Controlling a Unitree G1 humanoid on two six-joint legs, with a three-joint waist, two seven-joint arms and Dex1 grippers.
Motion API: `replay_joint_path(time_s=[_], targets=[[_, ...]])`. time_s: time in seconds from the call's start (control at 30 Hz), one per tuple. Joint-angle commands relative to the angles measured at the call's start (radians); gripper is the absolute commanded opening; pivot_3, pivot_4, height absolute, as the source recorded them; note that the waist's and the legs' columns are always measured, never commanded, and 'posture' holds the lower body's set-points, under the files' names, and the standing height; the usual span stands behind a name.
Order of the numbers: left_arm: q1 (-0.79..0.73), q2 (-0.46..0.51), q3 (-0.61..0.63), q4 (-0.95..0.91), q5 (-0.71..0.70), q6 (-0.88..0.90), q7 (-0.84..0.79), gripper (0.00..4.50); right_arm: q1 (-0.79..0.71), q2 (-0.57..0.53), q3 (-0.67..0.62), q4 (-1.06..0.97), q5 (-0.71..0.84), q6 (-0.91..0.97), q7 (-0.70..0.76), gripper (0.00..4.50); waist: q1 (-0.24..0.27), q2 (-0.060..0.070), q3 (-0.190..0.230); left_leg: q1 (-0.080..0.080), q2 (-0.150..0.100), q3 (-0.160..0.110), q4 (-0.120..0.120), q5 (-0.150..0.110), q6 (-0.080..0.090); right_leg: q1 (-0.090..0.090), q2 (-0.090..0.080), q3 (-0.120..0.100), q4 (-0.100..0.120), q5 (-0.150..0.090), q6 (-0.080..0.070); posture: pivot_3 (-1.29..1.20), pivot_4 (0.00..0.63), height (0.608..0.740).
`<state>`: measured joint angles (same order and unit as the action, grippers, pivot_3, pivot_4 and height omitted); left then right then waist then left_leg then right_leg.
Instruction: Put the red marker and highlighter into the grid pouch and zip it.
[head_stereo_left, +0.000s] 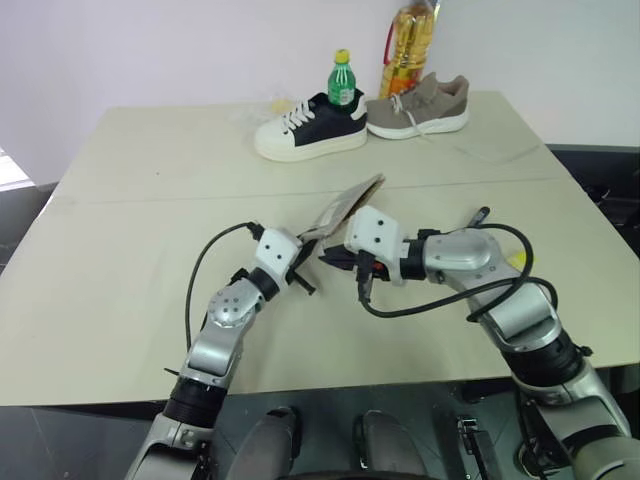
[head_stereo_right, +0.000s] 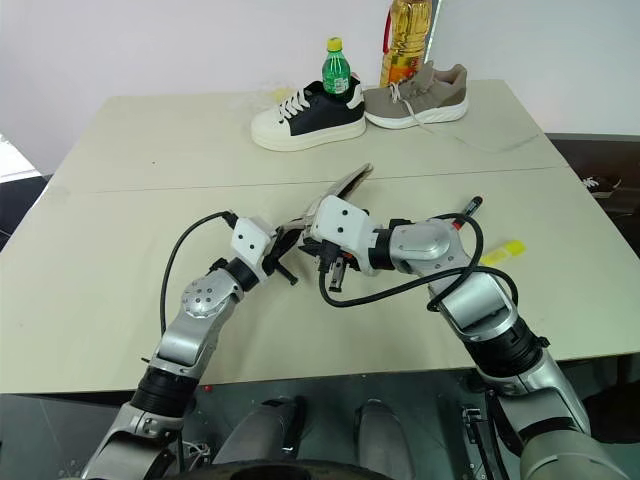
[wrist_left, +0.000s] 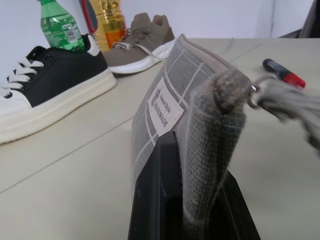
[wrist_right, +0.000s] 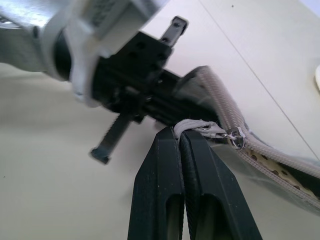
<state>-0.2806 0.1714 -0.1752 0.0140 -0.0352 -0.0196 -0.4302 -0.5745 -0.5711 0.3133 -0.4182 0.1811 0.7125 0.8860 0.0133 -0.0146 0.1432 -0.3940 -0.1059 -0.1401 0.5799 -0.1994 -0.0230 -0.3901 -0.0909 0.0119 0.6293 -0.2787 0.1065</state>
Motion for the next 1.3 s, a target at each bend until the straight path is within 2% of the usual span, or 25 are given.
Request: replay_joint_path(time_s=[0.03, 0.13, 0.23, 0.4, 0.6, 0.7, 0.87, 1.03, 1.13, 1.3], targets=[[-0.025, -0.005, 0.012, 0.023, 0.016, -0.034, 0.026, 0.0, -0.002, 0.0, -0.001, -0.078, 0.046, -0.006, 0.027, 0.13, -0.001, 0.0, 0.0, 0.0, 0.0, 0.0, 0.0, 0.0, 0.0, 0.0, 0.0, 0.0, 0.0, 0.0, 0.0, 0.0, 0.15, 0.74], [-0.025, 0.001, 0.021, 0.034, 0.013, -0.048, 0.02, 0.0, -0.002, -0.008, -0.041, -0.063, 0.058, 0.012, 0.02, 0.13, -0.001, 0.0, 0.0, 0.0, 0.0, 0.0, 0.0, 0.0, 0.0, 0.0, 0.0, 0.0, 0.0, 0.0, 0.0, 0.0, 0.15, 0.74], [-0.01, 0.015, 0.027, 0.019, -0.004, -0.064, -0.002, 0.0, -0.01, -0.012, -0.177, -0.004, 0.123, 0.094, -0.007, 0.98, 0.0, 0.0, 0.0, 0.0, 0.0, 0.0, 0.0, 0.0, 0.0, 0.0, 0.0, 0.0, 0.0, 0.0, 0.0, 0.0, 0.15, 0.74], [0.013, 0.046, 0.032, -0.004, -0.014, -0.079, -0.025, 0.0, -0.005, -0.069, -0.361, 0.196, 0.103, 0.138, -0.122, 3.56, 0.002, -0.001, 0.0, 0.0, -0.001, 0.0, 0.0, 0.0, 0.0, 0.001, 0.0, 0.0, 0.0, 0.0, 0.0, 0.0, 0.15, 0.74], [0.027, 0.075, 0.031, -0.016, -0.024, -0.1, -0.063, 0.0, -0.117, -0.047, -0.536, 0.598, 0.023, 0.247, -0.448, 3.56, -0.002, 0.0, 0.0, 0.0, 0.0, 0.001, 0.0, 0.0, 0.0, 0.0, 0.0, 0.0, 0.001, 0.0, 0.0, 0.0, 0.15, 0.74], [0.025, 0.079, 0.025, -0.018, -0.031, -0.111, -0.086, 0.0, -0.129, -0.033, -0.551, 0.695, -0.005, 0.229, -0.525, 4.48, -0.002, 0.0, 0.0, 0.0, 0.0, 0.001, -0.001, 0.0, 0.0, -0.001, 0.0, 0.0, 0.001, 0.0, 0.0, 0.0, 0.15, 0.74], [0.017, 0.082, 0.019, -0.024, -0.032, -0.113, -0.113, 0.0, -0.173, 0.028, -0.584, 0.808, -0.02, 0.217, -0.656, 4.48, -0.003, 0.0, 0.0, 0.0, 0.0, 0.002, -0.001, 0.0, 0.0, -0.001, 0.0, 0.001, 0.001, 0.0, 0.0, 0.0, 0.15, 0.74], [0.018, 0.078, 0.016, -0.029, -0.028, -0.112, -0.119, 0.0, -0.186, 0.062, -0.596, 0.855, 0.002, 0.229, -0.676, 4.48, -0.003, 0.0, 0.0, 0.0, 0.0, 0.002, 0.0, 0.0, 0.0, 0.0, 0.002, 0.001, 0.001, 0.0, 0.0, 0.0, 0.15, 0.74], [0.021, 0.079, 0.017, -0.033, -0.027, -0.112, -0.119, 0.0, -0.179, 0.078, -0.596, 0.834, 0.017, 0.243, -0.675, 3.71, -0.003, 0.0, 0.0, 0.0, 0.0, 0.002, 0.0, 0.0, 0.0, 0.0, 0.002, 0.001, 0.001, 0.0, 0.0, 0.0, 0.15, 0.74], [0.022, 0.079, 0.02, -0.035, -0.033, -0.109, -0.117, 0.0, -0.178, 0.081, -0.589, 0.825, 0.018, 0.241, -0.686, 1.05, -0.004, 0.0, 0.0, 0.0, 0.0, 0.002, 0.0, 0.0, 0.0, 0.0, 0.002, 0.001, 0.001, 0.0, 0.0, 0.0, 0.15, 0.74]])
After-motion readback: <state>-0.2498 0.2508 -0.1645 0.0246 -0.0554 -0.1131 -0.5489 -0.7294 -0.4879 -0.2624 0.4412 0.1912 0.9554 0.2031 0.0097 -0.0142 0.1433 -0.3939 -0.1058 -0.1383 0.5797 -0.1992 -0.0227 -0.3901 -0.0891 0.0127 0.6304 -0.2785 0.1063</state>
